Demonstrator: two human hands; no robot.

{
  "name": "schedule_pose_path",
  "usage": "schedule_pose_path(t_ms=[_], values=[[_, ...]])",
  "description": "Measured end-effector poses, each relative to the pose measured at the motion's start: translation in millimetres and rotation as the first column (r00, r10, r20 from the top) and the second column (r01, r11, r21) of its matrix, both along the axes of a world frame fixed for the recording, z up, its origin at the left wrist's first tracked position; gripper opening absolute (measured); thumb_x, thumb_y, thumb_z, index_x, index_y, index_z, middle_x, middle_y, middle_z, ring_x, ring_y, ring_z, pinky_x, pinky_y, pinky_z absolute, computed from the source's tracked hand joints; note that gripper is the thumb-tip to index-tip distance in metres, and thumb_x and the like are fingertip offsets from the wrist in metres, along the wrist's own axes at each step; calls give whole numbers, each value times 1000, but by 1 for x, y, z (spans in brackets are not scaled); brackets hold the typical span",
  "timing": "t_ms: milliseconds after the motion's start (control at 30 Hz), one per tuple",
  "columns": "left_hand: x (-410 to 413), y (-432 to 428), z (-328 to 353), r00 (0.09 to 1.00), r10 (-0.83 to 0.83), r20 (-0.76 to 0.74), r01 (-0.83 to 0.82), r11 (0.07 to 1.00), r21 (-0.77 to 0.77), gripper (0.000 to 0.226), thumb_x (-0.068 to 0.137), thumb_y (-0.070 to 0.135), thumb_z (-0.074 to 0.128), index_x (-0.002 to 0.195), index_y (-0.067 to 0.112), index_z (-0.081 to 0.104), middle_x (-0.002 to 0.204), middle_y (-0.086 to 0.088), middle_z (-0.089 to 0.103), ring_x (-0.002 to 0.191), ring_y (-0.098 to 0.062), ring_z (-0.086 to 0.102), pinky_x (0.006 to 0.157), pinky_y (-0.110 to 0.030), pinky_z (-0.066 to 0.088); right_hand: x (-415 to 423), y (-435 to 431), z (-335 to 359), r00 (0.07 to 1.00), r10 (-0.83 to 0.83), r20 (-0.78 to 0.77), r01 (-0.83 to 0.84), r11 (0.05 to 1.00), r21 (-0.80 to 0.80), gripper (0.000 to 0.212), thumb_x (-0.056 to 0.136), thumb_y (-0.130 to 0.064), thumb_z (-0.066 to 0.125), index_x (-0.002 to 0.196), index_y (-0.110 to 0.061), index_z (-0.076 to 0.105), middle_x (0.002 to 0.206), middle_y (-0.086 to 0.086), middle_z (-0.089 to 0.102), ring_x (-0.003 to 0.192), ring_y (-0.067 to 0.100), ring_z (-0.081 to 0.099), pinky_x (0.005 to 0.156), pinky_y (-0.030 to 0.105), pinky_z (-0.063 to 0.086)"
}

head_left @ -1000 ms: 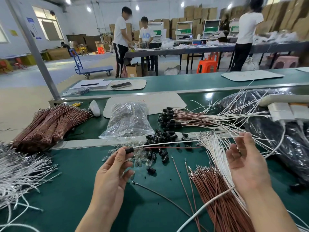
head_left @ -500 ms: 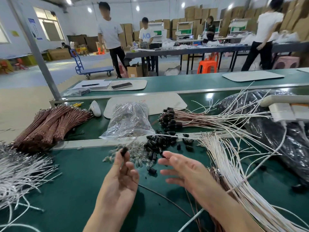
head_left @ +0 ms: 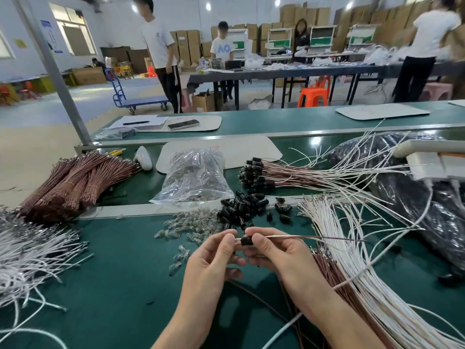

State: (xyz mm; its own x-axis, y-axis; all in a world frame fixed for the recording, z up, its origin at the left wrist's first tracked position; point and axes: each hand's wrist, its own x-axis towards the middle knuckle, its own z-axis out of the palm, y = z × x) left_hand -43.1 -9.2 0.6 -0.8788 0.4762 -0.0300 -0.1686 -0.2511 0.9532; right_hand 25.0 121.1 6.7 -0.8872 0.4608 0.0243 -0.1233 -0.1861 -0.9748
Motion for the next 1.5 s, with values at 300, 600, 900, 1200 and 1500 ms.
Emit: schedule_pose_path(t_ms=[300,600,900,1200,1500], values=[[-7,-1,-4,993,-50,105,46,998,38,41,79,38,70,102,4,67,102,-18,76,76,-21,73,62,-27,58,2,7,-1,1000,-29,6,30,998,-55,35,73,-47,75,103,-29,80,96,2,78,87,14,73,71,22,56],[-7,-2,-7,994,-102,46,103,994,-21,23,78,37,72,87,18,78,92,-12,74,71,-15,66,61,-24,55,4,9,-2,999,-9,31,10,999,-43,32,74,-44,74,102,-29,81,97,-2,78,82,10,72,71,22,56],[-2,3,-10,998,-48,-34,46,997,-62,34,79,32,69,95,3,73,75,-9,71,61,-14,63,56,-23,53,3,-3,0,998,55,33,-57,995,77,22,78,-30,79,100,-30,77,98,4,78,91,18,75,73,23,57],[-1,3,-9,996,-42,-72,36,995,-88,16,96,18,63,92,3,69,78,-8,71,64,-16,63,57,-25,53,4,-3,-1,999,-39,20,37,993,115,14,87,-7,76,89,-21,74,82,2,76,75,12,72,69,21,56],[-4,1,-9,995,-95,-30,93,993,-79,14,97,14,61,101,3,68,83,-8,72,65,-16,63,58,-26,53,7,2,3,996,-73,41,64,978,199,11,88,-13,76,94,-21,73,80,0,75,66,11,68,65,17,52]])
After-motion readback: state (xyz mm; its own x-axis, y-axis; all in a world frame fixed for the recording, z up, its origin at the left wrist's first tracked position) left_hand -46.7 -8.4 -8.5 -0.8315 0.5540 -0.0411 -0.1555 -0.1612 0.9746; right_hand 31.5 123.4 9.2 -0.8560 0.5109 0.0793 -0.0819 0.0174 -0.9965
